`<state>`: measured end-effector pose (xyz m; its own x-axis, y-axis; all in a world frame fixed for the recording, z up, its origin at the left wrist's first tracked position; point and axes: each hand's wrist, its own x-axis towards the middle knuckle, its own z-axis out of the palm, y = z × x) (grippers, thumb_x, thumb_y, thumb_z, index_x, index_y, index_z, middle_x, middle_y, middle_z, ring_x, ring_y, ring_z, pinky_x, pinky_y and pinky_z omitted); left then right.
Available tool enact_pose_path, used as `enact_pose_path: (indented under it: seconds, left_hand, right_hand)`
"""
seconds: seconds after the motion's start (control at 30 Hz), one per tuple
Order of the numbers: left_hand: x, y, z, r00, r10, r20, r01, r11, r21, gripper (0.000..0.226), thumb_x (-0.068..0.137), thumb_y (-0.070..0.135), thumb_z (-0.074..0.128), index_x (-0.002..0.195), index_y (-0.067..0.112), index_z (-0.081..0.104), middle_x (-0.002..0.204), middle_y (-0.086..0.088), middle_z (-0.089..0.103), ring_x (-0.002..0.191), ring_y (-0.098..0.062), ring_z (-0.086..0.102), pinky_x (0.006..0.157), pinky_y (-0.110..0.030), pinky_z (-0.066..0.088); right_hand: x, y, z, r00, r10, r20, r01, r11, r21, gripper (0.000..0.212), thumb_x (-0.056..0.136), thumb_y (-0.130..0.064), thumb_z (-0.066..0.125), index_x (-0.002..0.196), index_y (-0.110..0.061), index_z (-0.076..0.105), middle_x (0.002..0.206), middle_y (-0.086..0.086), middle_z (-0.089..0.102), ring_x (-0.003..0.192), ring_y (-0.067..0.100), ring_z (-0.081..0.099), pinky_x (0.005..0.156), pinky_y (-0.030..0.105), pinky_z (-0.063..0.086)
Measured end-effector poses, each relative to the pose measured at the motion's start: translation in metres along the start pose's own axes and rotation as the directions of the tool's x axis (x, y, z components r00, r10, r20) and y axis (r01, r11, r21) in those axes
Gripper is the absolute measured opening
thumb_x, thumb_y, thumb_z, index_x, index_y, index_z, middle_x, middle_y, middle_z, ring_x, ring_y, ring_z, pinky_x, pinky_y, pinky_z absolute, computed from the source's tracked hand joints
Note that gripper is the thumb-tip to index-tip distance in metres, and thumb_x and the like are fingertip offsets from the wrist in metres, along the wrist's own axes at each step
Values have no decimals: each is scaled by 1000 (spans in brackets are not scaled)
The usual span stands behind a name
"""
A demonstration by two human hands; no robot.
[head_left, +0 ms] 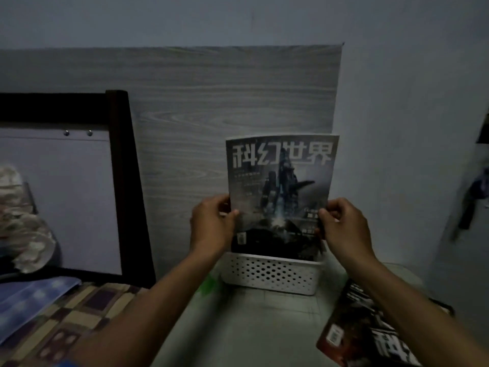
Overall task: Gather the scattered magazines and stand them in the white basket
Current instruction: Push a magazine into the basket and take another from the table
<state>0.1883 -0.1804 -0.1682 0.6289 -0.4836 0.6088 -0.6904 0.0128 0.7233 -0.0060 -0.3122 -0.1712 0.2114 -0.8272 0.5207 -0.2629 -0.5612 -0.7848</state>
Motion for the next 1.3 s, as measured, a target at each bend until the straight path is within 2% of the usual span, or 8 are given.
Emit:
enact_pose_path:
  seconds: [0.27, 0.37, 0.5, 0.7, 0.83, 0.93, 1.17, 1.3]
  left_hand:
    - [-7, -66, 31, 993, 0, 117, -34, 958, 283, 34, 76, 29, 77, 62, 34, 47, 60, 16, 52, 56, 5, 52, 46, -10, 31]
    - [-5, -67, 36, 987, -81, 138, 45, 969, 244, 27, 74, 29, 77, 83, 34, 53, 86, 13, 62, 80, -8, 61, 64, -28, 52]
    - [-5, -71, 42, 899, -252, 359, 244, 967, 70, 80, 80, 21, 75, 140, 40, 26, 114, 24, 51, 115, -12, 52, 90, -33, 48]
    - [2, -85, 43, 867, -144, 476, 145, 989, 35, 81, 84, 18, 67, 94, 87, 26, 93, 37, 52, 85, 19, 50, 69, -14, 35]
    - [14, -83, 42, 790, -127, 600, 189, 981, -42, 77, 67, 31, 81, 113, 71, 34, 109, 28, 61, 100, 15, 58, 78, -19, 50]
    - [25, -81, 46, 756, -140, 639, 214, 976, -39, 78, 62, 20, 86, 129, 30, 45, 113, 7, 68, 104, -8, 66, 89, -32, 56]
    - [31, -95, 49, 729, -138, 671, 213, 976, -31, 60, 69, 7, 80, 112, 37, 51, 99, 13, 71, 92, 5, 67, 68, -14, 55]
    - [23, -78, 45, 805, -253, 537, 209, 967, 143, 65, 63, 23, 86, 114, 40, 50, 106, 13, 68, 106, -12, 64, 88, -35, 53]
  right_hand:
    - [-2, 52, 34, 998, 55, 41, -49, 989, -140, 22, 83, -19, 73, 84, -18, 52, 85, 3, 63, 76, 22, 61, 64, 32, 47]
    - [2, 51, 33, 996, 83, 26, -81, 996, -48, 46, 79, -16, 77, 111, -25, 45, 99, -9, 56, 78, 4, 56, 60, 17, 40]
    - [1, 53, 40, 928, 164, 335, -150, 986, -68, 65, 80, -24, 76, 135, -23, 41, 122, -3, 56, 101, 14, 54, 80, 25, 43]
    - [2, 63, 41, 888, 94, 450, 20, 970, -243, 79, 70, -56, 69, 136, -27, 37, 134, 1, 53, 119, 23, 54, 100, 41, 47]
    - [17, 68, 41, 843, 58, 534, -4, 995, -102, 59, 64, -42, 83, 112, -39, 50, 110, -17, 61, 106, 9, 62, 80, 15, 50]
    - [31, 77, 46, 822, 91, 561, -24, 992, -127, 73, 54, -27, 91, 119, -28, 58, 119, -3, 64, 111, 17, 62, 90, 30, 54]
    - [36, 85, 48, 825, 117, 553, 32, 967, -253, 95, 51, -51, 87, 133, -26, 47, 135, 0, 57, 118, 21, 57, 101, 44, 48]
    - [26, 70, 48, 881, 279, 382, 34, 769, -639, 93, 53, -74, 75, 131, -32, 45, 129, 2, 62, 119, 28, 54, 104, 49, 39]
